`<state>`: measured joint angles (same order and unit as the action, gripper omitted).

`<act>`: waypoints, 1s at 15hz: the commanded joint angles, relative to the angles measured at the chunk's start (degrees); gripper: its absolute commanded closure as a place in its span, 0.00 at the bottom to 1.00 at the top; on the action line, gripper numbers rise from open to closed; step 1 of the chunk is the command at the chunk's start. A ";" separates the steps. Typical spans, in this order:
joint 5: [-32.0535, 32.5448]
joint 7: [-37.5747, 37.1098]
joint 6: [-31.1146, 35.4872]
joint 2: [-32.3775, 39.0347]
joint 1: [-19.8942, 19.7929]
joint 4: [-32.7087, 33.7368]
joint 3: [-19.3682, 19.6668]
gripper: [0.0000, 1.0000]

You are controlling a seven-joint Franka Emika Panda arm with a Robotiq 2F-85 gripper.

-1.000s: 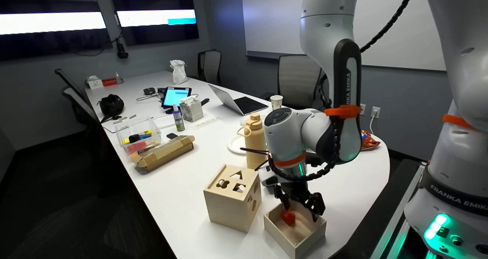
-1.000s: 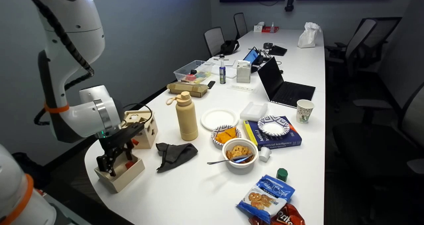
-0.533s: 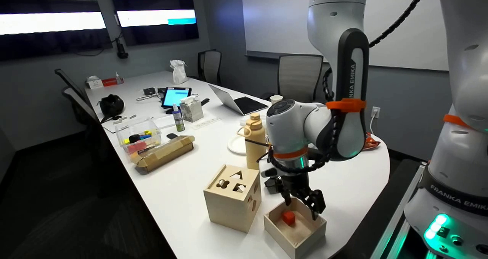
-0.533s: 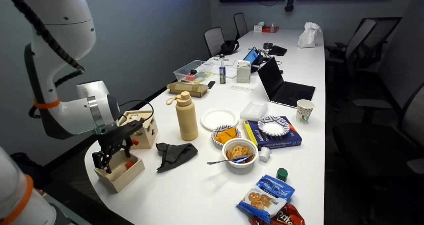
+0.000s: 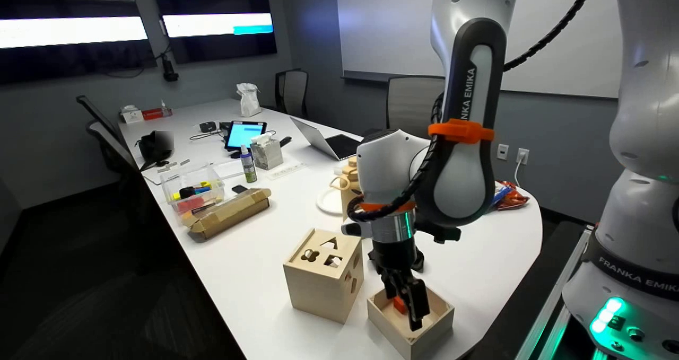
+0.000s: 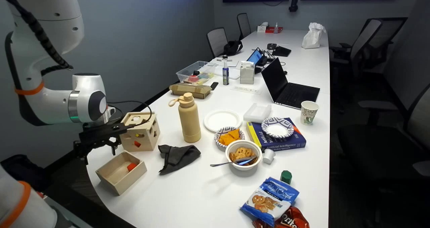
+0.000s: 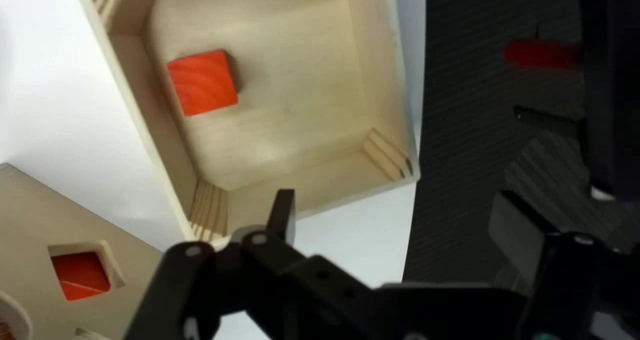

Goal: Remove the orange block from the wooden box and put it in the shape sorter through the square opening

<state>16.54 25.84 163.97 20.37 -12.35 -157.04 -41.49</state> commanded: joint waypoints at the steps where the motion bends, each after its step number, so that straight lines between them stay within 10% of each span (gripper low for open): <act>1: -10.90 -3.18 0.66 -3.02 -2.04 -1.25 -4.31 0.00; 15: -29.10 -14.62 3.22 -1.20 1.17 0.27 4.82 0.00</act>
<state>-11.46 10.30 167.23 19.16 -12.57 -157.06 -37.68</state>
